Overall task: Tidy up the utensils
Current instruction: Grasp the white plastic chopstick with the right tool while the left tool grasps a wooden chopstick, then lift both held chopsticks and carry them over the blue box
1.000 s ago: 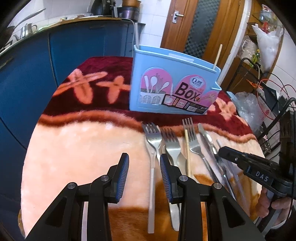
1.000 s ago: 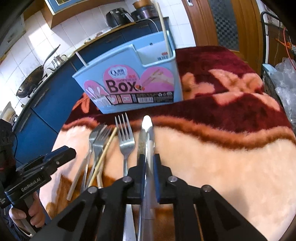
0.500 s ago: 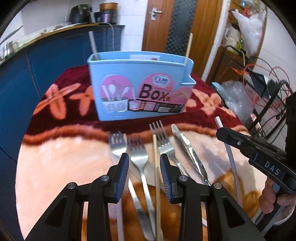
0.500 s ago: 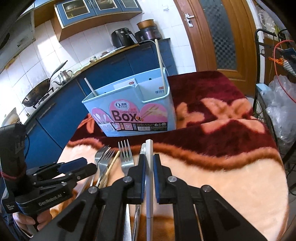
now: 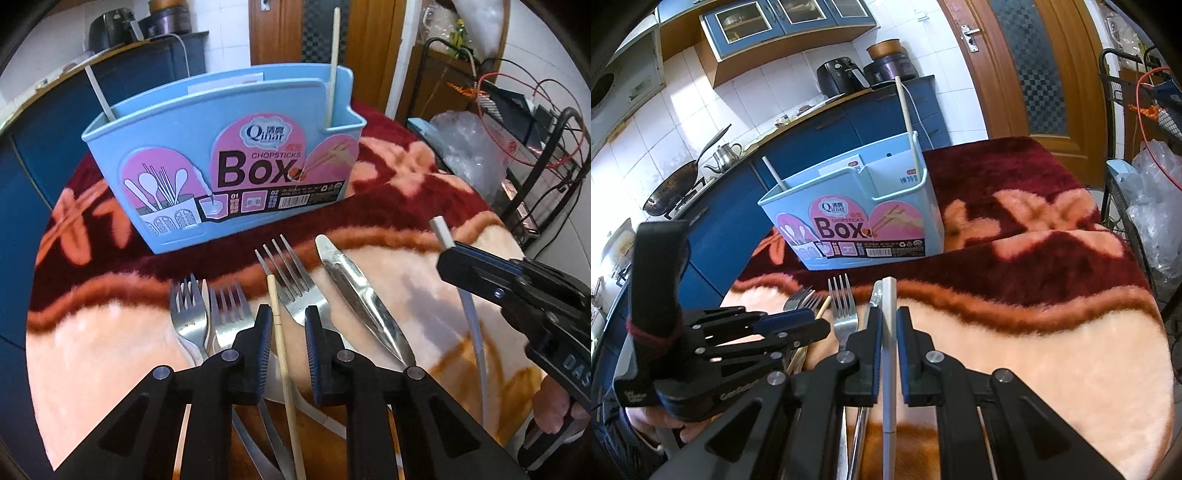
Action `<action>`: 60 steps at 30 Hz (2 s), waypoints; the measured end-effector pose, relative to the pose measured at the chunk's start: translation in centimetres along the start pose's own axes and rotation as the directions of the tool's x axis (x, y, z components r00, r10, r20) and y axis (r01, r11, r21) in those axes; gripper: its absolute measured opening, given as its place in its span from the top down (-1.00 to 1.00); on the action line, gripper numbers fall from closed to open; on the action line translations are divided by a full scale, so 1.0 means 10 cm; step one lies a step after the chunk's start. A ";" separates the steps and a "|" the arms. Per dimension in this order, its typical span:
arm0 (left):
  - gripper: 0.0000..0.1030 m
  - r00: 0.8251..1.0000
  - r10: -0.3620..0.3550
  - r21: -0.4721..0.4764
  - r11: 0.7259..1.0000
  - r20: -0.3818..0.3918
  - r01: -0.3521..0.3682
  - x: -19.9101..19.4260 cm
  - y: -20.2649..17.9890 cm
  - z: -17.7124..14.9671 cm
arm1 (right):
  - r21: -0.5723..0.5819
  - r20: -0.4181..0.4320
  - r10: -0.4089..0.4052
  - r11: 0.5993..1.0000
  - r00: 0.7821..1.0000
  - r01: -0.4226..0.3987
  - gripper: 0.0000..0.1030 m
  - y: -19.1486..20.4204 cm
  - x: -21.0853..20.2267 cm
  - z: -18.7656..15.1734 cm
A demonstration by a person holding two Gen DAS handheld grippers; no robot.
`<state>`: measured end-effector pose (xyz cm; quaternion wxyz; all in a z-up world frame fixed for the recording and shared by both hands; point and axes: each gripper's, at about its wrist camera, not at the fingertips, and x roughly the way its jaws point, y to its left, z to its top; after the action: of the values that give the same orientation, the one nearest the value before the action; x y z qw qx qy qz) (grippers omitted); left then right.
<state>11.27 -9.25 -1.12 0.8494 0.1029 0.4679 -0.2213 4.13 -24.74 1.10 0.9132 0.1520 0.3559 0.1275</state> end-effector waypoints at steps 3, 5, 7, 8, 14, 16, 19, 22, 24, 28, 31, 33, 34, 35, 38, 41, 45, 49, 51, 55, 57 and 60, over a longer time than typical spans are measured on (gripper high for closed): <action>0.73 1.000 -0.012 -0.021 1.000 -0.026 0.012 0.07 0.04 0.02 | 0.000 0.004 0.010 1.000 1.000 -0.010 0.82 0.00 -0.01 0.00; 0.81 0.999 -0.034 -0.038 0.999 -0.039 0.033 0.10 0.07 0.03 | 0.003 0.005 0.014 1.000 1.000 -0.015 0.82 -0.01 -0.01 -0.01; 0.88 0.997 -0.058 -0.066 0.996 -0.043 0.055 0.12 0.11 0.02 | 0.007 0.007 0.018 1.000 1.000 -0.018 0.82 -0.02 -0.02 -0.01; 0.89 0.997 -0.063 -0.073 0.996 -0.041 0.060 0.12 0.12 0.02 | 0.008 0.009 0.019 1.000 1.000 -0.019 0.82 -0.02 -0.02 -0.01; 0.91 0.995 -0.097 -0.100 0.990 0.027 0.099 -0.08 0.15 -0.03 | 0.009 0.026 0.029 1.000 0.999 -0.029 0.82 -0.02 -0.06 -0.01; 0.91 0.993 -0.103 -0.102 0.989 0.058 0.109 -0.18 0.15 -0.03 | 0.009 0.034 0.035 0.999 0.999 -0.035 0.82 -0.01 -0.08 -0.01; 0.92 0.987 -0.109 -0.112 0.986 0.118 0.122 -0.37 0.17 -0.03 | 0.006 0.049 0.041 0.999 0.998 -0.041 0.82 0.02 -0.11 -0.01; 0.92 0.978 -0.106 -0.119 0.984 0.179 0.129 -0.54 0.19 -0.03 | -0.002 0.072 0.048 0.999 0.996 -0.048 0.82 0.06 -0.16 0.00; 0.92 0.971 -0.100 -0.123 0.984 0.218 0.128 -0.65 0.23 -0.02 | -0.009 0.088 0.051 0.999 0.995 -0.050 0.82 0.09 -0.19 0.01; 0.92 0.950 -0.067 -0.127 0.986 0.306 0.111 -0.87 0.28 0.00 | -0.016 0.115 0.055 0.998 0.992 -0.053 0.82 0.13 -0.25 0.02; 0.92 0.935 -0.048 -0.126 0.987 0.351 0.098 -0.98 0.32 0.04 | -0.023 0.136 0.054 0.998 0.989 -0.052 0.82 0.17 -0.29 0.04; 0.92 0.929 -0.043 -0.131 0.987 0.368 0.098 -1.04 0.37 0.05 | -0.022 0.159 0.049 0.999 0.986 -0.047 0.82 0.18 -0.33 0.05; 0.92 0.926 -0.040 -0.134 0.986 0.376 0.097 -1.05 0.38 0.06 | -0.021 0.167 0.049 0.999 0.985 -0.047 0.82 0.18 -0.34 0.06; 0.92 0.922 -0.035 -0.137 0.986 0.386 0.095 -1.08 0.41 0.08 | -0.019 0.177 0.051 0.999 0.983 -0.049 0.82 0.17 -0.35 0.06; 0.92 0.909 -0.024 -0.147 0.985 0.415 0.093 -1.17 0.47 0.13 | -0.016 0.196 0.056 0.998 0.979 -0.054 0.82 0.17 -0.38 0.07; 0.92 0.897 -0.016 -0.155 0.983 0.443 0.094 -1.24 0.52 0.17 | -0.016 0.204 0.054 0.999 0.978 -0.052 0.82 0.17 -0.39 0.08; 0.92 0.875 0.022 -0.161 0.985 0.483 0.064 -1.39 0.59 0.29 | -0.012 0.207 0.053 0.999 0.977 -0.052 0.82 0.16 -0.38 0.09; 0.92 0.834 0.075 -0.179 0.983 0.547 0.029 -1.57 0.68 0.43 | -0.010 0.206 0.052 0.999 0.977 -0.051 0.82 0.15 -0.37 0.09; 0.92 0.806 0.109 -0.187 0.982 0.582 0.003 -1.68 0.71 0.50 | -0.008 0.205 0.053 0.999 0.977 -0.053 0.82 0.15 -0.36 0.09; 0.92 0.762 0.171 -0.220 0.975 0.624 -0.038 -1.79 0.78 0.66 | -0.010 0.200 0.055 0.998 0.978 -0.054 0.82 0.16 -0.34 0.09; 0.92 0.744 0.187 -0.235 0.971 0.642 -0.041 -1.83 0.82 0.74 | -0.011 0.199 0.055 0.999 0.978 -0.054 0.82 0.16 -0.34 0.09; 0.92 0.711 0.212 -0.255 0.966 0.670 -0.048 -1.88 0.87 0.88 | -0.014 0.205 0.052 0.999 0.977 -0.050 0.82 0.17 -0.34 0.08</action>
<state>13.20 0.29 19.17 0.9818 -0.0482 0.1298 -0.1300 2.08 -24.49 4.36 0.9422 0.1692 0.2554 0.1360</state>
